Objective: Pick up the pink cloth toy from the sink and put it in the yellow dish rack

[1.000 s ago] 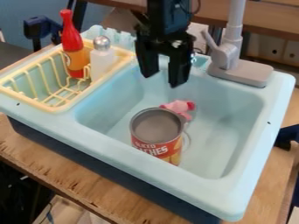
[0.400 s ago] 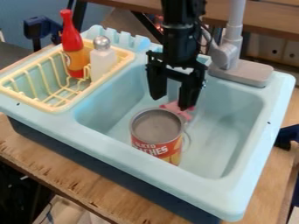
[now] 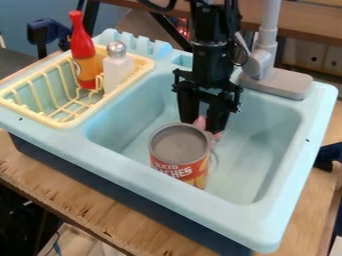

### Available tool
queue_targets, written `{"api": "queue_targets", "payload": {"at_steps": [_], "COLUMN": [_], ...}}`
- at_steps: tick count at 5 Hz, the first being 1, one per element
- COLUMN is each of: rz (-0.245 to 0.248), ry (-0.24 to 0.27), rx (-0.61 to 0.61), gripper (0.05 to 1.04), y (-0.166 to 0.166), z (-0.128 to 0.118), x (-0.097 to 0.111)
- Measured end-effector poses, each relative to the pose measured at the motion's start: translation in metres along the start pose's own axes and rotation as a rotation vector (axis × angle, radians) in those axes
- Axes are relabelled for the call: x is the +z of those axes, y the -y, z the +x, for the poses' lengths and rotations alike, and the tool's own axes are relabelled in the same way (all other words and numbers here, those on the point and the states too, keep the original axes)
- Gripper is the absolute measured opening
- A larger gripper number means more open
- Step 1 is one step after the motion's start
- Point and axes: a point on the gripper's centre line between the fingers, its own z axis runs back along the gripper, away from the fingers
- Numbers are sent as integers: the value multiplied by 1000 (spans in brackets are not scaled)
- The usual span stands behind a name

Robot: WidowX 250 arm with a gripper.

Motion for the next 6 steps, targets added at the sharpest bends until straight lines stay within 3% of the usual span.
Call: {"api": "queue_targets", "payload": {"at_steps": [1, 3, 5, 6], "rz": [-6, 28, 92, 126], "ry": [10, 23, 119, 91], "rx": [6, 13, -19, -58], "gripper": [511, 340, 271, 271], "y": [0, -3, -5, -8], "z": [1, -6, -24, -39], "x": [0, 10, 60, 80]}}
